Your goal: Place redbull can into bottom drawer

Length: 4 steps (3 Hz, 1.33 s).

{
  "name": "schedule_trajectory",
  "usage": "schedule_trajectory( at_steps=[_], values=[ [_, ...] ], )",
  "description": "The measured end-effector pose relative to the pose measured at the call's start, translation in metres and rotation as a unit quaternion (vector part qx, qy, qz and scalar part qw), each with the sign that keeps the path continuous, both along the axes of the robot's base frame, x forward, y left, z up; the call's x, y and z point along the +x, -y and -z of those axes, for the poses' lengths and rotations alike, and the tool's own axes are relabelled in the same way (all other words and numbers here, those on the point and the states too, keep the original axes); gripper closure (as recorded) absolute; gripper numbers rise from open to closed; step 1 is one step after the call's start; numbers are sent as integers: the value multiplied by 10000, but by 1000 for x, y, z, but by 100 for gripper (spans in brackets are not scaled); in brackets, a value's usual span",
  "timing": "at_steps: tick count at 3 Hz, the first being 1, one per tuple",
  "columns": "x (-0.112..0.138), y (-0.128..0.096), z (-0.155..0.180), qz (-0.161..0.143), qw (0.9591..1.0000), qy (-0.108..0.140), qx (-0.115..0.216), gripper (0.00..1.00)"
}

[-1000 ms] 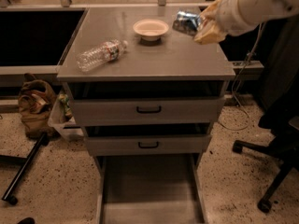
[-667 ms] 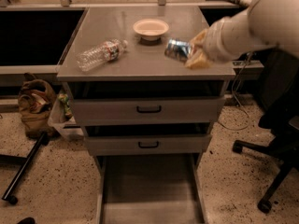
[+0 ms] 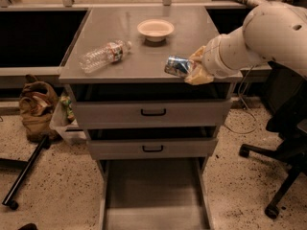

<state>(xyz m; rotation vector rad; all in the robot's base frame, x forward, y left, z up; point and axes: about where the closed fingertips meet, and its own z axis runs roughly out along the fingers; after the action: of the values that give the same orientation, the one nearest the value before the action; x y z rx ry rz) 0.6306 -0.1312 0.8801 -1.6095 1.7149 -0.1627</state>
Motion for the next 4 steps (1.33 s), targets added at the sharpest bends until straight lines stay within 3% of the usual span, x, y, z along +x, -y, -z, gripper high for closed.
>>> schedule_trajectory(
  at_steps=[1, 2, 3, 4],
  values=[
    [-20, 4, 22, 183, 9997, -134, 96, 100],
    [-57, 2, 62, 357, 9988, -142, 304, 100],
    [-84, -20, 116, 157, 9986, -221, 447, 100],
    [-95, -53, 161, -369, 9969, -432, 551, 100]
  ],
)
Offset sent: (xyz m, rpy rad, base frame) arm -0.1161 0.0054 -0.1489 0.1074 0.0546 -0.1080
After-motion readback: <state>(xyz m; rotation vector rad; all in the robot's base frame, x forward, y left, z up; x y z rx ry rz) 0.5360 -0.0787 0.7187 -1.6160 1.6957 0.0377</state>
